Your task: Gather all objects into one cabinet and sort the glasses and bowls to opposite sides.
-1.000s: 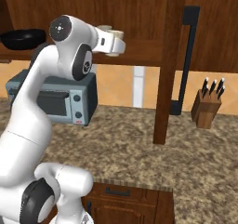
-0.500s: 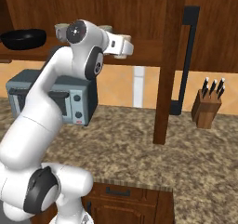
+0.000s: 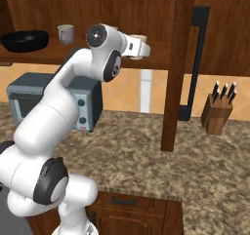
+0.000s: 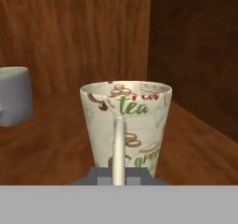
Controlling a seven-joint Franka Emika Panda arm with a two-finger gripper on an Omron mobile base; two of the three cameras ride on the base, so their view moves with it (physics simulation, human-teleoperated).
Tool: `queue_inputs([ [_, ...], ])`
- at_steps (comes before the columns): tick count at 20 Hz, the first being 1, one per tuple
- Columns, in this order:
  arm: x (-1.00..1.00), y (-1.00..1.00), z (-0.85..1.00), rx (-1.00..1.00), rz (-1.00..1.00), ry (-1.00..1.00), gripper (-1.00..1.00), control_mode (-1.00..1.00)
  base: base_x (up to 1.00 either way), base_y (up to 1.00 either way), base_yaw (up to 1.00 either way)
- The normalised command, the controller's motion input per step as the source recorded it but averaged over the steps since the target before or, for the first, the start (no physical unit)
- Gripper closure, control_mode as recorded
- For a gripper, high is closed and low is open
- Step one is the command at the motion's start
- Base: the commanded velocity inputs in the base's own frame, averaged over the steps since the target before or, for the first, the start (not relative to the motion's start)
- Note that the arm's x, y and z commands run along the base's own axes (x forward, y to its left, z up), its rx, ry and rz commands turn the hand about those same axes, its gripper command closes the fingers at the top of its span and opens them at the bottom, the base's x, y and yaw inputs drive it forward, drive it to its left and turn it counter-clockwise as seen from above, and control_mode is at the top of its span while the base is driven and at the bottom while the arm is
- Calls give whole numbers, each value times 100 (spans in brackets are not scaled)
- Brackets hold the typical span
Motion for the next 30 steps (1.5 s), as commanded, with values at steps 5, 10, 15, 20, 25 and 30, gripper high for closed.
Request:
queue_inputs([
  [5, 60, -7, 0, 0, 0, 0, 100, -100, 0, 0, 0],
  [10, 61, -16, 0, 0, 0, 0, 100, -100, 0, 0, 0],
  [15, 48, -19, 0, 0, -3, 0, 100, -100, 0, 0, 0],
  [20, 39, -25, -1, 0, -5, 0, 100, -100, 0, 0, 0],
  [25, 21, -24, -3, 0, -12, 0, 100, -100, 0, 0, 0],
  [30, 14, -10, -13, 0, -11, 0, 100, -100, 0, 0, 0],
])
